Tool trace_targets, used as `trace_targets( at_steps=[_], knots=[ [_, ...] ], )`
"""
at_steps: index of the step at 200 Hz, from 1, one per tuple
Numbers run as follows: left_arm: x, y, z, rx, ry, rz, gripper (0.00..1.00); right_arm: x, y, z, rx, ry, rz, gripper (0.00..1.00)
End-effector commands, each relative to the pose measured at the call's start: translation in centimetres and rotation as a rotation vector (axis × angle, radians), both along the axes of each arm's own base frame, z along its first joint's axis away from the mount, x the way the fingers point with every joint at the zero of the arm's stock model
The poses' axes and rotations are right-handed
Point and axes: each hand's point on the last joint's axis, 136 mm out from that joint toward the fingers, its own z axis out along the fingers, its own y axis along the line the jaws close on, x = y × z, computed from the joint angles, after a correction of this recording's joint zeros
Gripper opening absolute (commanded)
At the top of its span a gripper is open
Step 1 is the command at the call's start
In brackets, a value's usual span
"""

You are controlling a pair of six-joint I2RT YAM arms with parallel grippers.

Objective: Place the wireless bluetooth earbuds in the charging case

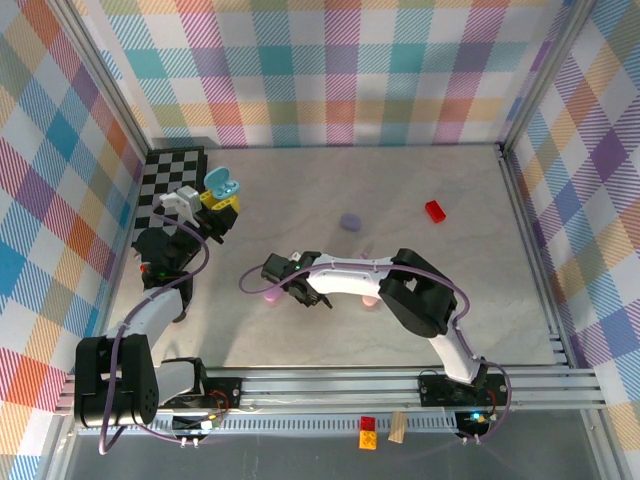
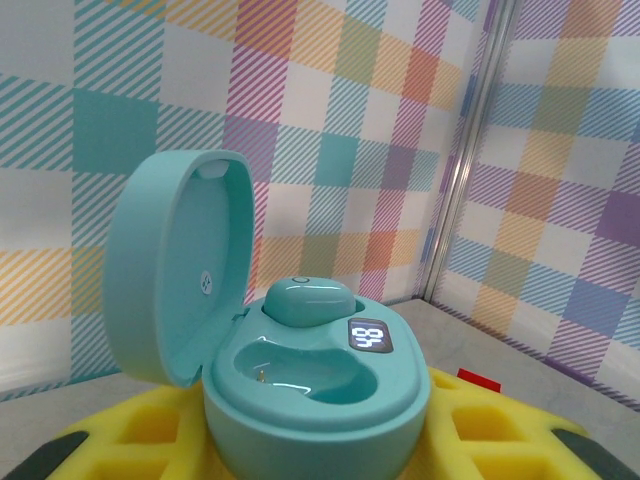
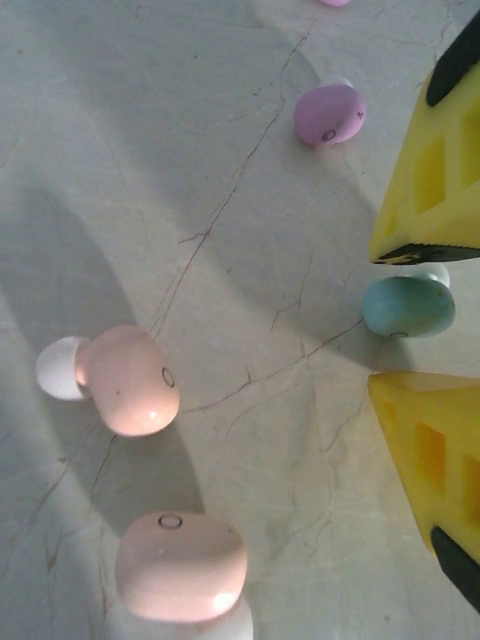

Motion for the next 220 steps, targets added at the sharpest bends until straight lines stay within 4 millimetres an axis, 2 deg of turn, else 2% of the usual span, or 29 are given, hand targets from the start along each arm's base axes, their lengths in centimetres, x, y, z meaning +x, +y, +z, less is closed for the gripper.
trace_targets(
  at_steps=[1,35,76,107,140,162,182,220],
  knots=[
    [-0.4,0.1,1.8,0.008,-0.07,-0.012,0.37,-0.1,-0.5,-0.4,-0.05,0.008,0.007,0.31],
    [-0.6,-0.1,1.9,0.011,-0.075,-0.026,0.37,0.0,-0.8,-0.3,-0.058,0.009,-0.002,0.25],
    [-0.8,-0.4,1.9,0.012,-0.08,-0.045,0.37,0.2,-1.0,0.9,-0.023,0.006,-0.023,0.19],
    [-0.9,-0.6,1.9,0.009,-0.086,-0.056,0.37,0.4,-1.2,2.2,0.091,0.024,-0.069,0.19],
    [-1.0,-1.3,1.7,0.013,-0.085,-0.066,0.37,1.0,-2.1,4.4,0.242,0.026,-0.128,0.19],
    [-0.9,-2.4,1.4,0.039,-0.082,-0.067,0.37,1.0,-2.5,6.5,0.378,0.052,-0.155,0.19],
    [-0.8,-3.8,0.7,0.09,-0.067,-0.056,0.37,1.0,-2.6,9.3,0.557,0.085,-0.183,0.19],
    [-1.0,-7.3,0.1,0.159,-0.061,-0.089,0.37,1.1,-2.9,16.2,0.897,0.147,-0.207,0.19]
  ],
)
